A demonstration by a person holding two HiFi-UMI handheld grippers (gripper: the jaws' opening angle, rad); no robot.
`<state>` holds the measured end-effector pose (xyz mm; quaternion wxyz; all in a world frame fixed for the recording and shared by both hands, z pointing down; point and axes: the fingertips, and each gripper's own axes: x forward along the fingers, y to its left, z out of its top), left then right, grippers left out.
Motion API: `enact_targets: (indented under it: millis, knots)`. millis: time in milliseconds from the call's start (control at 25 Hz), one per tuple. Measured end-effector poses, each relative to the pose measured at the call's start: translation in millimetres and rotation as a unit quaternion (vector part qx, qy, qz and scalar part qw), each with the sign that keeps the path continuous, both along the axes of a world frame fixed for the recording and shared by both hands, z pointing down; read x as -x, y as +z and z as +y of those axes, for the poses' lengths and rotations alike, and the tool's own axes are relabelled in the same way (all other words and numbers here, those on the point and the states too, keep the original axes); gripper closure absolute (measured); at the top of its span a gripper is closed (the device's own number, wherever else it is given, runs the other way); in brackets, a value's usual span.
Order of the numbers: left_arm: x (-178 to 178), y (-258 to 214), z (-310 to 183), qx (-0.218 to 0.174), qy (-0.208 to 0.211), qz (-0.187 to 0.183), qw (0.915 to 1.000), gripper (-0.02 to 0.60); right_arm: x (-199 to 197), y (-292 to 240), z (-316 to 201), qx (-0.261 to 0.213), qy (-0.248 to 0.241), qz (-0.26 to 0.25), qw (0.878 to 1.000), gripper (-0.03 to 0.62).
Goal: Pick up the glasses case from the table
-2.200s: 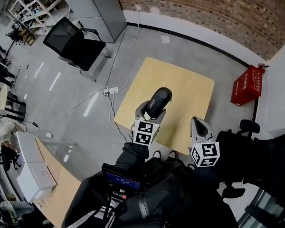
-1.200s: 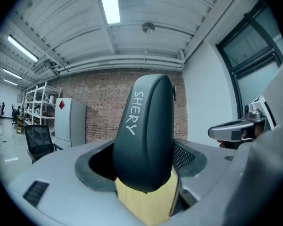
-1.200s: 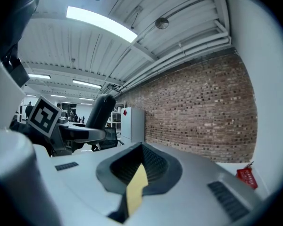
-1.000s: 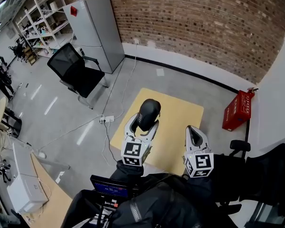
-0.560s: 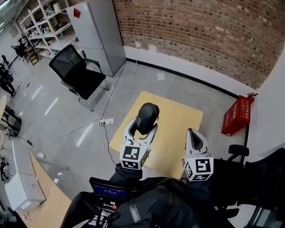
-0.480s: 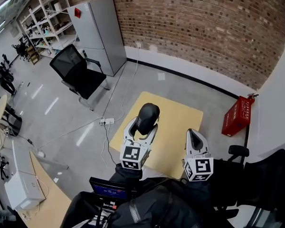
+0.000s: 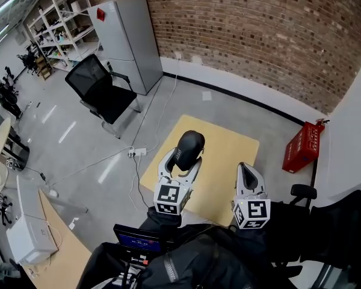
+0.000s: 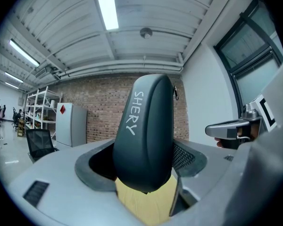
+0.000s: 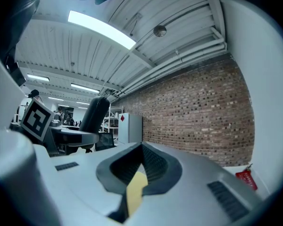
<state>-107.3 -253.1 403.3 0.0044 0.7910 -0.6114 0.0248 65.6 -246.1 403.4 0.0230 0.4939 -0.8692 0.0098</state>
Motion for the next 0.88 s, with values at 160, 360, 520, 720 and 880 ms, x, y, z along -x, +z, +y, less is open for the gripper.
enact_targets:
  millis: [160,360,520,720,880]
  knots:
    - [2,-1,-1,-0.001,-0.001,0.0,1.0,0.238,-1,0,-3,0.0,0.006,0.0,1.0,0.591]
    - [5,-2,-5,-0.004,-0.003,0.001,1.0,0.238,0,1,-6,-0.001,0.008,0.0,1.0,0.591]
    - [5,-1,-6,-0.004,-0.003,0.001,1.0,0.238,0,3,-8,0.0,0.011,0.001,1.0,0.591]
    - [4,0,-10,-0.003,-0.003,0.002,1.0,0.238,-3,4,-11,0.0,0.013,0.003,1.0,0.591]
    - [2,2,-13,0.0,-0.003,0.003,1.0,0.238,-4,4,-14,0.001,0.01,0.004,1.0,0.591]
